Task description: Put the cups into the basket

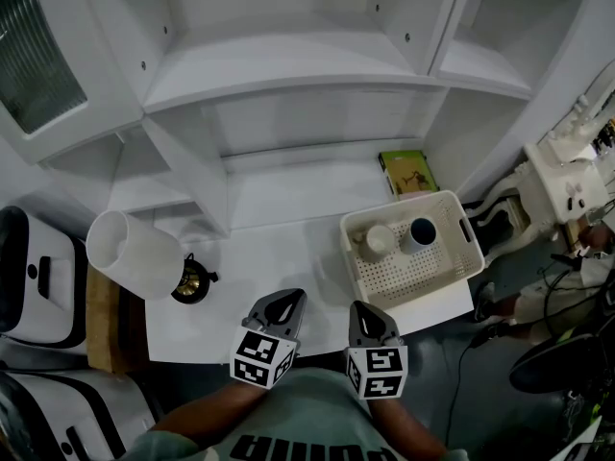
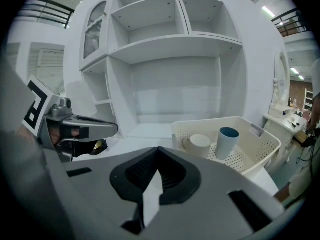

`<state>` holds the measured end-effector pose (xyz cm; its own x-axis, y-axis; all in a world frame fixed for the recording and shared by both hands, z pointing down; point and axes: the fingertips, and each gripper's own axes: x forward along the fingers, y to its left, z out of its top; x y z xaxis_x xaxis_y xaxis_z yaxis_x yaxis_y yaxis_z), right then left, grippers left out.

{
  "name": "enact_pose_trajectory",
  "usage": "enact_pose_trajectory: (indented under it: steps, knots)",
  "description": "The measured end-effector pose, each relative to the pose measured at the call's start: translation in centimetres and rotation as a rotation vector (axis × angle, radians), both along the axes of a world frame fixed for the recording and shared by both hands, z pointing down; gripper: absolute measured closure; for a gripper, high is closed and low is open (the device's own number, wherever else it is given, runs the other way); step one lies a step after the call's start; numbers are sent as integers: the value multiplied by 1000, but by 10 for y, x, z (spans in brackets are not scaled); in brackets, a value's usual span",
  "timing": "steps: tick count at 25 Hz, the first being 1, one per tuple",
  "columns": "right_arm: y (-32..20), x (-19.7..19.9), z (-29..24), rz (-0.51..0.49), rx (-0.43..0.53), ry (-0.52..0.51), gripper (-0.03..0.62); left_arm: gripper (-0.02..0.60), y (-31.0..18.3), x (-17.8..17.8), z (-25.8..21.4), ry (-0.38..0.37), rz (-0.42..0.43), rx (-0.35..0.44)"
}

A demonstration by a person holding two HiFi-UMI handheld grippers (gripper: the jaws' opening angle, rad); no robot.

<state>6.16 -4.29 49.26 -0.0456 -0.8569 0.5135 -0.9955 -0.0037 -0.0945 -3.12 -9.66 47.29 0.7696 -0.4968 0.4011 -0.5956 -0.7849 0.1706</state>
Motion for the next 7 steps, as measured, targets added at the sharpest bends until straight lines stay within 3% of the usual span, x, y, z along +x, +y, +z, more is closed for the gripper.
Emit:
enact_pose_trajectory:
  steps: [7]
  knots:
    - [-2, 4, 1, -9, 1, 16, 580, 575, -2, 2, -1, 2, -9, 3]
